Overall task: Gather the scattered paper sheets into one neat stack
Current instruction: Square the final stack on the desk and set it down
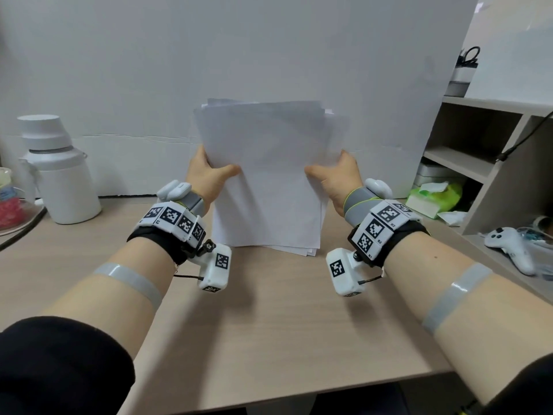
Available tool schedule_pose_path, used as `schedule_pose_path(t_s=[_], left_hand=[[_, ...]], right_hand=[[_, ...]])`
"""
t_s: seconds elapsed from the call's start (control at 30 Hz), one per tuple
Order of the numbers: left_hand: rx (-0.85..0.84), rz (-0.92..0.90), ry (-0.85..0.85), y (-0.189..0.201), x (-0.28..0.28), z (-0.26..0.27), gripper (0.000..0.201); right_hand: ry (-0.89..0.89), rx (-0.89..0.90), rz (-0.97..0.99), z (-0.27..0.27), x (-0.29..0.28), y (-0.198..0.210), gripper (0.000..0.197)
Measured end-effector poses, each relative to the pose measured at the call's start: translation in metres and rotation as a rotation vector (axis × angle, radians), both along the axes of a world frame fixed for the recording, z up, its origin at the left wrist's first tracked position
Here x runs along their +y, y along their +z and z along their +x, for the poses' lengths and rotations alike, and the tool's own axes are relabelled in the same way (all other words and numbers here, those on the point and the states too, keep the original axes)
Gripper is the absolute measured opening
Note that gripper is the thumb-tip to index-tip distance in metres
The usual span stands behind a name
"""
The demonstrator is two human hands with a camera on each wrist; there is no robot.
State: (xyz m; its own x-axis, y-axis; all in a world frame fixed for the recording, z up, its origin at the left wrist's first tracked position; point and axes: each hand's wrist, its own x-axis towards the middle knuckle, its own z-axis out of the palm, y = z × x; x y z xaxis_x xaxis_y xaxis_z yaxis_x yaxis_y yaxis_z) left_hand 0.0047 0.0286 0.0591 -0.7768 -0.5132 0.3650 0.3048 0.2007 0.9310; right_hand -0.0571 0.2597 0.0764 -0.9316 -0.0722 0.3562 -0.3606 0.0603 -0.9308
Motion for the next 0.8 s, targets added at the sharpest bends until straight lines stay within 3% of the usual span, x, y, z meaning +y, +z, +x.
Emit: schedule_pose_path(t_s=[0.27,0.37,0.5,0.8], left_hand=[[0.073,-0.097,0.032,0.025,0.011,-0.002,0.055],[0.023,-0.072,0.047,0.015,0.011,-0.003,0.065],[-0.085,-0.035,0.013,-0.011,0.015,-0.007,0.061],[-0.148,-0.045,0.021,-0.017,0.015,-0.009,0.054]], right_hand=[[-0.012,0.038,-0.049,0.001,-0.008,0.023,0.021],[-0.021,-0.034,-0.013,-0.001,-0.008,0.012,0.033],[0.006,-0.199,-0.008,-0.003,-0.009,-0.014,0.044],[-0.019,-0.242,-0.033,0.001,-0.018,-0.02,0.04]])
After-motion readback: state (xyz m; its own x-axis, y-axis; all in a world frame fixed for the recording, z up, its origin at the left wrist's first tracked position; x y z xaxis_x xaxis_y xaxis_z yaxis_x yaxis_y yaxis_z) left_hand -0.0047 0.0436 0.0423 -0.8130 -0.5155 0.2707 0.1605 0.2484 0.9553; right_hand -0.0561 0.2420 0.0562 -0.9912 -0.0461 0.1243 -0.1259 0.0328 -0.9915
